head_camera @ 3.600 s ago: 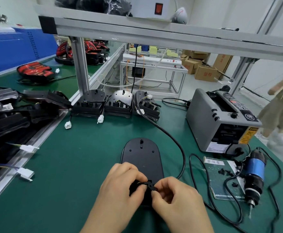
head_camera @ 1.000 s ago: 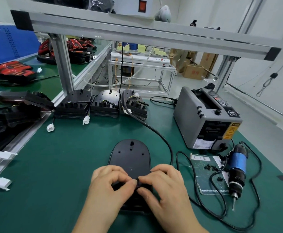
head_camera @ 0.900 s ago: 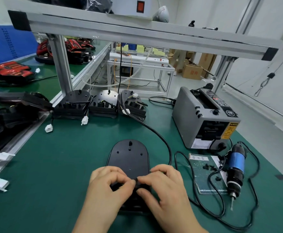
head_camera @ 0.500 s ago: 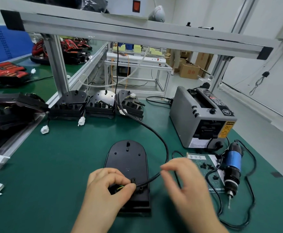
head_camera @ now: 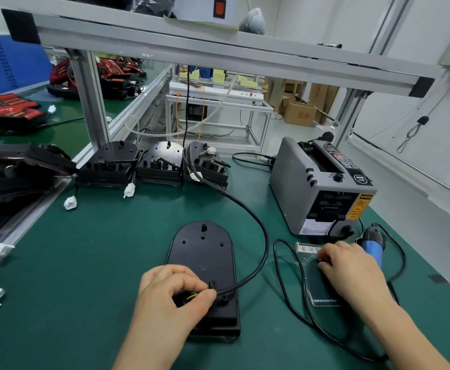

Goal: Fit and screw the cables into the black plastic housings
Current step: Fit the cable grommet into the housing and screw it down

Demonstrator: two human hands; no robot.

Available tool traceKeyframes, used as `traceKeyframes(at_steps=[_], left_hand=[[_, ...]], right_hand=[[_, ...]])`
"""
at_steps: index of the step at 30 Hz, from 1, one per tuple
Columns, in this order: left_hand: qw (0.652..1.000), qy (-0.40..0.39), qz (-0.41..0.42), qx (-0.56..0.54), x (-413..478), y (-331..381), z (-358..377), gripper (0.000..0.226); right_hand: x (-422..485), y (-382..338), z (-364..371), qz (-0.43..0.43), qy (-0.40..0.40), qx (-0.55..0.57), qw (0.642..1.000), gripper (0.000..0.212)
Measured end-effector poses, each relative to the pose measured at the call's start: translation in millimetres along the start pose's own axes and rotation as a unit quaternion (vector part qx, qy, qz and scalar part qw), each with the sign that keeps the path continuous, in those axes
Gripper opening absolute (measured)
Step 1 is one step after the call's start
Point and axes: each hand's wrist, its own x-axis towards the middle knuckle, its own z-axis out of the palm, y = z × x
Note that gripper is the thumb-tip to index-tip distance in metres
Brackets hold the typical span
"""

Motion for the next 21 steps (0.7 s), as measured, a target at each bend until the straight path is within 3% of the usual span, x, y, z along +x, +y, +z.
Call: traceKeyframes(at_steps=[5, 8, 11, 15, 17, 21], left_hand=[[1.0, -0.003, -0.008, -0.011, 0, 0, 0, 0.023], [1.0, -0.004, -0.013, -0.01, 0, 1, 0, 0.022], [1.0, -0.004, -0.02, -0.012, -1, 2, 0, 0.021], [1.0, -0.005, -0.026, -0.013, -2, 3, 0, 0.021], [0.999, -0.006, -0.029, -0.014, -2, 4, 0, 0.021], [0.999, -0.006, -0.032, -0.015, -2, 5, -1, 0.019]], right_hand=[[-1, -3, -1, -0.002, 0.008, 0.007, 1.0, 0.013], [-10, -12, -11, 0.047, 0.058, 0.154, 0.985, 0.008], [-21, -26, -27, 0.07, 0.042, 0.316, 0.945, 0.016], [-36, -56, -48, 0.058, -0.052, 0.504, 0.86, 0.018], [-46, -75, -56, 0.029, -0.082, 0.563, 0.822, 0.021], [-63, -107, -64, -0.038, -0.123, 0.608, 0.783, 0.027]])
